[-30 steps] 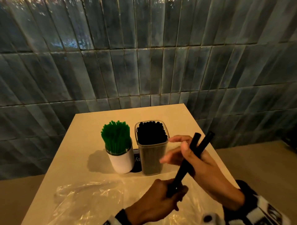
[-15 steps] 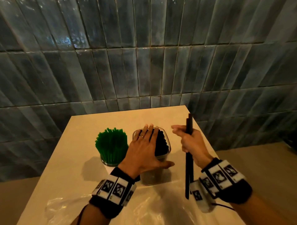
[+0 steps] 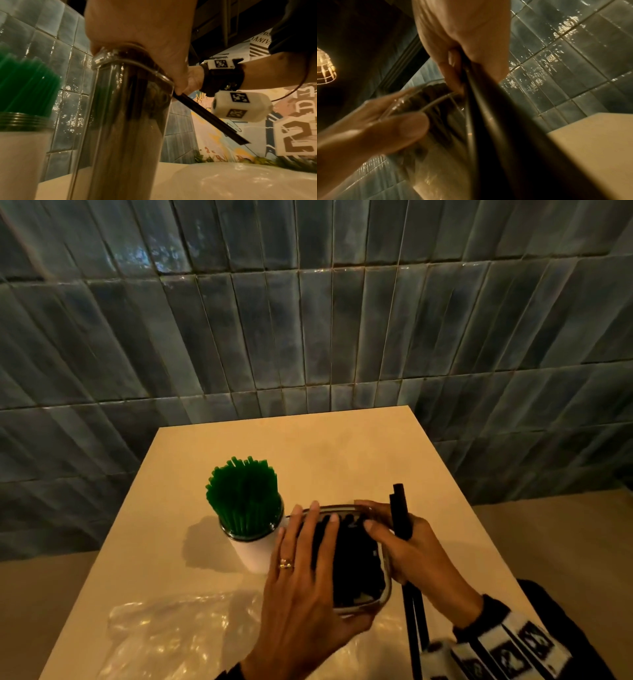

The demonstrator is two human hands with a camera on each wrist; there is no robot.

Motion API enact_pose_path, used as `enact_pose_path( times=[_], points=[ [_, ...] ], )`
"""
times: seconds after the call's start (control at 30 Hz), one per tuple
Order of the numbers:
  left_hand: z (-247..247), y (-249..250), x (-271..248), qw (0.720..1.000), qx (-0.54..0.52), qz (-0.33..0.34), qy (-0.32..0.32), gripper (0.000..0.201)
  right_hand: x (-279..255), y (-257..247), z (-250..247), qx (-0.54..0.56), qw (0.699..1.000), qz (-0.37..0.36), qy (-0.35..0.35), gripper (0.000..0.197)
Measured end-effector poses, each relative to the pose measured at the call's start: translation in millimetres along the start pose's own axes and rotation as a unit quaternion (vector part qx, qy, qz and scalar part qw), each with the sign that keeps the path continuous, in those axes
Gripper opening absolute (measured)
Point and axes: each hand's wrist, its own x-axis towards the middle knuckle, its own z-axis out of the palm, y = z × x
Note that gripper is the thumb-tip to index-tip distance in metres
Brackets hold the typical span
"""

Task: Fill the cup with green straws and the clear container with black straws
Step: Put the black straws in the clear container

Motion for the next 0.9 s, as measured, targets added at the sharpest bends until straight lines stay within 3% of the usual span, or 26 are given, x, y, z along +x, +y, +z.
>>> enact_pose_path(
  times=[0.17, 0.27, 0.57, 0.7, 0.9],
  points=[
    [3, 7, -9, 1.000, -0.015, -0.024, 0.007, 0.104, -7, -4, -5, 0.062, 0.996, 0.041, -0.039, 0.030],
    [3, 7, -8, 0.999, -0.028, -0.042, 0.015, 0.102, -6, -6, -2, 0.045, 0.997, 0.040, -0.055, 0.039],
    [0, 6, -6, 0.999, 0.003, -0.050, 0.004, 0.103, -3, -14, 1, 0.058, 0.995, 0.077, -0.038, 0.021],
    [-1, 8, -3, 0.999, 0.041, 0.007, -0.012, 0.107, -5, -16, -2, 0.031, 0.996, 0.068, -0.058, 0.030],
    [9, 4, -6, 0.995, 0.017, 0.070, 0.066, 0.083, -7, -25, -16, -0.034, 0.993, 0.046, -0.102, 0.032]
  ],
)
